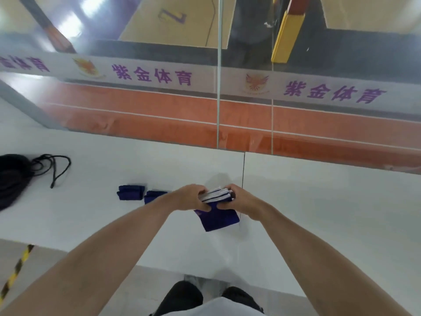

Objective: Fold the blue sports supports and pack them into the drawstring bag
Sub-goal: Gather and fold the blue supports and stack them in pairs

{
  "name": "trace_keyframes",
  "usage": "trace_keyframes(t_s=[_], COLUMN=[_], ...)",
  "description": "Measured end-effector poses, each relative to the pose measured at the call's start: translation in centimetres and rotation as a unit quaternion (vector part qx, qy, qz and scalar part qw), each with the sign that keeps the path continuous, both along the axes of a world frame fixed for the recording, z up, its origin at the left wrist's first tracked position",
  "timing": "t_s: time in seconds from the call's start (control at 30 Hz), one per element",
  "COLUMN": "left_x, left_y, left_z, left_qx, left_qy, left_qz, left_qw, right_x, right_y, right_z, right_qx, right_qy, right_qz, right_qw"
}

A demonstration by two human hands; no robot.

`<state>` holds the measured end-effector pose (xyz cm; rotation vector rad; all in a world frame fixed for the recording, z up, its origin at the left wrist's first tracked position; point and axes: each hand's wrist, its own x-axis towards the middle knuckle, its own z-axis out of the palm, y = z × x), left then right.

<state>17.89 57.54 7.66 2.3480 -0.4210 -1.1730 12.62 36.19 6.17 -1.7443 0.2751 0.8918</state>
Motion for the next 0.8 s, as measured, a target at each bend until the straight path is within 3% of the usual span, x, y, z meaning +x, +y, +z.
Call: trace_keyframes(t_s=[0.13, 0.27, 0.33, 0.6, 0.7, 0.8], left_x=[-1.7, -2.4, -2.7, -5.8, -8.0, -10.1], left_y=[2.5, 6.5, 9.3, 26.2, 34.8, 44.6], left_z=[3.6, 6.1, 7.0, 8.0, 8.3, 8.2], left_qx=[0.031, 0.051, 0.068, 0.106, 0.113, 0.155], left_qy=[-0.081, -0.104, -0.124, -0.209, -0.219, -0.204], left_qz=[0.005, 0.053, 0.069, 0.200, 0.233, 0.241], left_qw=[0.996, 0.992, 0.988, 0.951, 0.941, 0.936], right_x=[1.8, 3.9, 4.3, 5.0, 5.3, 5.4], right_y=[3.0, 8.0, 11.0, 28.1, 36.4, 44.3], right_z=[3.8, 7.5, 8.8, 9.8, 9.6, 9.5], right_qx=[-0.072, -0.181, -0.217, -0.234, -0.254, -0.261], right_qy=[-0.048, -0.152, -0.210, -0.315, -0.324, -0.305], right_qz=[0.164, 0.306, 0.325, 0.339, 0.368, 0.354], right_qw=[0.983, 0.922, 0.896, 0.855, 0.834, 0.845])
